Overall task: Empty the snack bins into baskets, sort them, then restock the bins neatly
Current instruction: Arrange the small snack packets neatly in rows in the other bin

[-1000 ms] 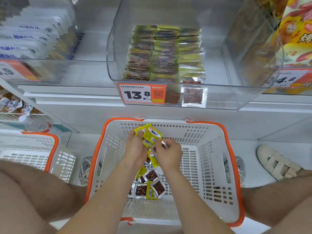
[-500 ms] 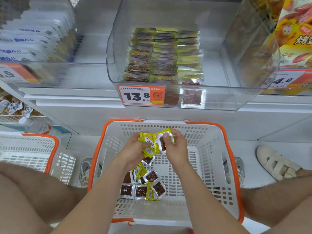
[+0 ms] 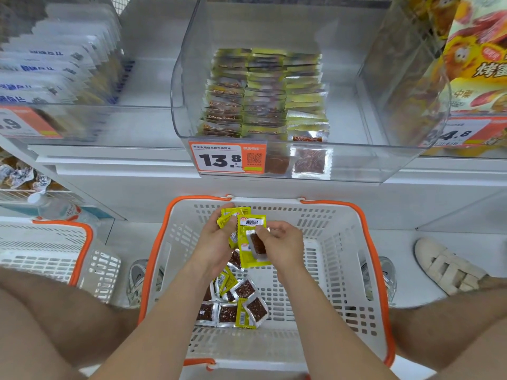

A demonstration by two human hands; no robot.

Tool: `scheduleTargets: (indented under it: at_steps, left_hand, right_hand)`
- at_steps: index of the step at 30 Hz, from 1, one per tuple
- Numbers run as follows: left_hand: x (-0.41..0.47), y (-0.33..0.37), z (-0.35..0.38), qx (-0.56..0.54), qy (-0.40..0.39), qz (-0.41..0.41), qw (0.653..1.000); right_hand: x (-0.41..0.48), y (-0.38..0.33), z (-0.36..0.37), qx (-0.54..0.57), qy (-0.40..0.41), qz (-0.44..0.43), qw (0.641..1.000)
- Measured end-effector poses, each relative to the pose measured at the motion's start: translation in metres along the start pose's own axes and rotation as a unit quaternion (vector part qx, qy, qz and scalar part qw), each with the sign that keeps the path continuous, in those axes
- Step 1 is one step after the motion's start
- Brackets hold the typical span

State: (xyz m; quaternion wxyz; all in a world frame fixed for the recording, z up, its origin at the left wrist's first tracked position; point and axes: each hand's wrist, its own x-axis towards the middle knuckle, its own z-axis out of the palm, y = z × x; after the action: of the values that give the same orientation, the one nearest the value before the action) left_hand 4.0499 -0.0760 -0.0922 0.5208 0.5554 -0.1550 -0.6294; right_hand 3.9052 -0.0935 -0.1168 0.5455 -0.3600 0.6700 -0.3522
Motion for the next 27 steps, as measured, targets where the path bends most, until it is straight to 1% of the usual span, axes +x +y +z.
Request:
scheduleTargets:
  at_steps: [2, 4, 5, 7, 9, 10, 11, 12, 14, 15, 17, 19, 21, 24, 25, 27]
  left_hand:
    - [0.003, 0.0, 0.002, -0.014, 0.011, -0.001, 1.0]
    - [0.004, 0.0, 0.004, -0.025, 0.013, -0.007, 1.0]
    - [0.003, 0.0, 0.004, -0.017, 0.008, -0.008, 1.0]
    - [0.002, 0.0, 0.004, 0.026, 0.012, 0.003, 1.0]
    - [0.003, -0.001, 0.001, 0.043, 0.04, 0.02, 0.998]
    - [0.003, 0.0, -0.002, 0.048, 0.061, 0.027, 0.997]
    - [0.005, 0.0, -0.007, 0.055, 0.082, 0.032, 0.995]
    - [0.007, 0.002, -0.012, 0.077, 0.09, 0.031, 0.992]
    - [0.007, 0.005, -0.019, 0.106, 0.071, 0.006, 0.992]
    - [0.007, 0.006, -0.02, 0.093, 0.05, -0.022, 0.994]
    - [0.003, 0.007, -0.014, 0.043, 0.0, -0.082, 0.996]
    - [0.002, 0.005, -0.007, 0.003, -0.029, -0.113, 0.993]
    - [0.002, 0.003, -0.004, -0.014, -0.044, -0.113, 0.993]
    - [-0.001, 0.004, -0.004, -0.001, -0.07, -0.094, 0.993]
    - [-0.002, 0.004, -0.005, 0.007, -0.076, -0.088, 0.993]
    - [-0.002, 0.003, -0.007, 0.017, -0.077, -0.078, 0.994]
  right_hand:
    - [0.0, 0.001, 0.003, -0.004, 0.002, 0.026, 1.0]
    - [-0.004, 0.0, 0.009, 0.028, -0.001, 0.064, 0.998]
    - [-0.006, 0.0, 0.011, 0.029, -0.001, 0.064, 0.998]
    - [-0.006, 0.001, 0.014, -0.016, -0.017, 0.043, 0.999]
    - [-0.002, -0.001, 0.01, -0.032, -0.051, 0.035, 0.998]
    - [0.002, -0.001, 0.007, -0.028, -0.055, 0.044, 0.997]
    - [0.005, -0.003, 0.001, -0.02, -0.038, 0.057, 0.997]
    - [0.01, -0.004, -0.004, -0.007, -0.002, 0.065, 0.998]
    - [0.014, -0.009, -0.012, 0.044, 0.076, 0.061, 0.994]
    - [0.013, -0.011, -0.013, 0.07, 0.093, 0.05, 0.992]
    - [0.006, -0.016, -0.006, 0.092, 0.09, 0.002, 0.992]
    - [-0.001, -0.014, 0.003, 0.074, 0.083, -0.048, 0.993]
    - [-0.004, -0.014, 0.005, 0.068, 0.083, -0.069, 0.992]
    - [-0.002, -0.014, 0.002, 0.031, 0.066, -0.098, 0.992]
    - [-0.002, -0.014, 0.001, 0.011, 0.049, -0.112, 0.992]
    - [-0.004, -0.018, -0.001, -0.065, 0.033, -0.138, 0.988]
